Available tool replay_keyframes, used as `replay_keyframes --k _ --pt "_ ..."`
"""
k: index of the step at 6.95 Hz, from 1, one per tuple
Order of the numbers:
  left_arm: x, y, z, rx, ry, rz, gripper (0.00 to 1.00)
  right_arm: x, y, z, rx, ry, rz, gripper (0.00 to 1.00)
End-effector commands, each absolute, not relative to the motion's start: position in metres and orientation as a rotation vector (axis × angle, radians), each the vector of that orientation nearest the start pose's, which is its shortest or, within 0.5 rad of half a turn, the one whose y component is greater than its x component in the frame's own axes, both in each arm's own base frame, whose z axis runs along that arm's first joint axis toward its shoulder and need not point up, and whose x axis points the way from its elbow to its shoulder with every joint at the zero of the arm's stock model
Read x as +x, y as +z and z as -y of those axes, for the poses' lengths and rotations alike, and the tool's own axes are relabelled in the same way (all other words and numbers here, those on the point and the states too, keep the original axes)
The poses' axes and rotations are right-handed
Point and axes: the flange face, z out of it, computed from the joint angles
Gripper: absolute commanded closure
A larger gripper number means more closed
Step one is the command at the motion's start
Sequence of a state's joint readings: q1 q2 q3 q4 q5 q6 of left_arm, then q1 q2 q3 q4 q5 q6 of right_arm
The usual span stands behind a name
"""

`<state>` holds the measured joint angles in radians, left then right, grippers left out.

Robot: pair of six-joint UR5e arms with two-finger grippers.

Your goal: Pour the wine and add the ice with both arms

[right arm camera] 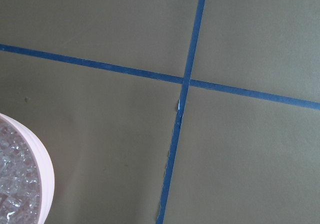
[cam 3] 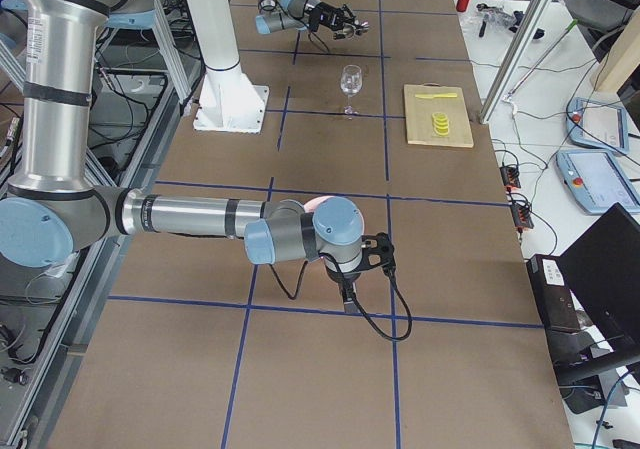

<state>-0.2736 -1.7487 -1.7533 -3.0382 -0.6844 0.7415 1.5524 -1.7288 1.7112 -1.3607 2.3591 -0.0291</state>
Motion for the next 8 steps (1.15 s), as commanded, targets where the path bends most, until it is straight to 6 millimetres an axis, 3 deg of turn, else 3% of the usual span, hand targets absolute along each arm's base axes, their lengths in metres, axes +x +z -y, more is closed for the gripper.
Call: replay_keyframes --k 1,2,3,5,6,8 --pt "0.345 0.410 0.313 1.791 0.589 -0.101 1.00 0.055 0.638 0.438 0.189 -0.122 0.785 0.00" --pt "0.324 0.435 0.307 1.755 0.491 -0.230 1.00 0.055 0.638 0.438 0.190 -0.122 0.785 0.00" --pt "0.316 0.452 0.305 1.693 0.366 -0.384 1.00 0.055 0.637 0.438 0.190 -0.122 0.785 0.00" --pt "0.316 0.460 0.302 1.576 0.118 -0.666 1.00 0.054 0.635 0.439 0.193 -0.124 0.787 0.00" --pt "0.319 0.459 0.302 1.549 0.072 -0.718 1.00 0.054 0.634 0.439 0.198 -0.127 0.786 0.00" --pt "0.328 0.479 0.304 1.518 0.089 -0.697 1.00 0.054 0.632 0.439 0.201 -0.128 0.786 0.00"
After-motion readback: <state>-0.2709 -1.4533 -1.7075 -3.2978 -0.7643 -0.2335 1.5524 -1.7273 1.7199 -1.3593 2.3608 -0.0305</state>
